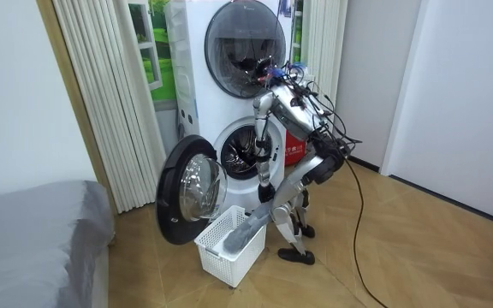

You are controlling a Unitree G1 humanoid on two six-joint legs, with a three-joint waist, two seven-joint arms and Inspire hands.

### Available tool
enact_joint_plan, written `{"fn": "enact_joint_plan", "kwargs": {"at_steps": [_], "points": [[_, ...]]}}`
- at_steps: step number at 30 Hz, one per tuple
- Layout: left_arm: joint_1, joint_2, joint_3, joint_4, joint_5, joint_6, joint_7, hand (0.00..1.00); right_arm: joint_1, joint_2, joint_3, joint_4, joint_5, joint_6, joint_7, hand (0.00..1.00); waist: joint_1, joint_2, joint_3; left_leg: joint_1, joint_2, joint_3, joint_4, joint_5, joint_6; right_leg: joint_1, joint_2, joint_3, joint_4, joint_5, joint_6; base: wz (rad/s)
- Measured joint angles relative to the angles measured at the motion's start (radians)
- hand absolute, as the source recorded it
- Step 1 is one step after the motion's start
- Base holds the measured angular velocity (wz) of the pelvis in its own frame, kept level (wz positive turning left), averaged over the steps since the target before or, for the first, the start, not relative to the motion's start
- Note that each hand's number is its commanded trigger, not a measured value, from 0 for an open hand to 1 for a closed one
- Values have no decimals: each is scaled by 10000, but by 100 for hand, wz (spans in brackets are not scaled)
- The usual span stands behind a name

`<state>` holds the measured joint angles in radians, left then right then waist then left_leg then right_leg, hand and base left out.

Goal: Put towel into washing machine

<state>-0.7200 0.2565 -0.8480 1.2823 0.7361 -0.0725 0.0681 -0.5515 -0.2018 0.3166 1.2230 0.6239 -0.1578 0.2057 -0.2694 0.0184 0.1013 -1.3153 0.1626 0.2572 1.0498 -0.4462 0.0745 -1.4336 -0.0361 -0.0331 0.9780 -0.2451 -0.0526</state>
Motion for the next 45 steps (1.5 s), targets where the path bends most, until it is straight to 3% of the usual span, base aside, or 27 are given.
{"fn": "enact_joint_plan", "kwargs": {"at_steps": [5, 10, 15, 20, 24, 28, 30, 36, 41, 45], "points": [[-94, 18, -195, -60, 0, 63, -474, 100, -63, 17, 33, 84, 43, -19, -225, 0, -35, -15, 0, 87, -33, 114, -265, 94, 138, 126, -12, 49, -392, 180, 171, -6], [-81, -82, -194, -71, -192, 125, -641, 100, -58, 64, 22, 131, -19, 59, -534, 0, -31, -35, 5, 378, -172, 136, -454, 119, 182, 371, -144, 29, -462, 177, 188, 4], [237, -398, 94, -50, -261, 126, -410, 100, 214, 88, 343, 58, 185, 59, -555, 0, 167, -85, 26, 1248, -205, 218, -712, 121, 180, 1204, -182, -17, -630, 171, 181, -4], [965, -432, 1506, -91, -262, -268, 310, 100, 940, 123, 539, -92, -198, 72, -777, 0, 362, -110, 10, 2662, -231, 278, -1064, 120, 179, 2639, -169, -30, -1096, 121, 251, -4], [1285, -465, 2153, -111, -405, -494, 1095, 100, 1450, 122, 555, -174, -147, 66, -1046, 0, 610, -113, 8, 3585, -223, 356, -1333, 120, 179, 3550, -154, -62, -1372, 143, 310, -6], [1461, -476, 2766, -167, -1384, -883, 1859, 100, 1792, 129, 557, -112, -187, 61, -1220, 0, 866, -100, 0, 4550, -375, 305, -1829, 210, 160, 4533, -406, -512, -1720, 180, 298, 8], [1478, -501, 3244, -311, -1921, -897, 2070, 100, 1797, 127, 554, -114, -443, 44, -1229, 0, 940, -88, -7, 4782, -372, 292, -1916, 239, 156, 4813, -546, -730, -1827, 207, 270, 3], [1821, -634, 4197, -1752, -4589, -1517, 2524, 100, 1854, 128, 536, -11, -718, -81, -1208, 0, 1269, -54, -27, 5313, -527, 226, -2167, 324, 172, 5371, -886, -1146, -1866, 190, 219, 7], [2649, -1010, 4319, -2893, -7391, -1728, 2066, 100, 2021, 170, 544, -171, -1444, -211, -1188, 0, 1564, 58, -154, 5643, -561, 111, -2336, 377, 159, 5805, -1004, -1474, -2032, 195, 217, 9], [3001, -1210, 4021, -3344, -8879, -1728, 1371, 100, 2029, 290, 554, -154, -1643, -244, -1144, 0, 1748, 52, -244, 6062, -582, 107, -2523, 417, 141, 6257, -1028, -1597, -2232, 197, 216, 1]]}}
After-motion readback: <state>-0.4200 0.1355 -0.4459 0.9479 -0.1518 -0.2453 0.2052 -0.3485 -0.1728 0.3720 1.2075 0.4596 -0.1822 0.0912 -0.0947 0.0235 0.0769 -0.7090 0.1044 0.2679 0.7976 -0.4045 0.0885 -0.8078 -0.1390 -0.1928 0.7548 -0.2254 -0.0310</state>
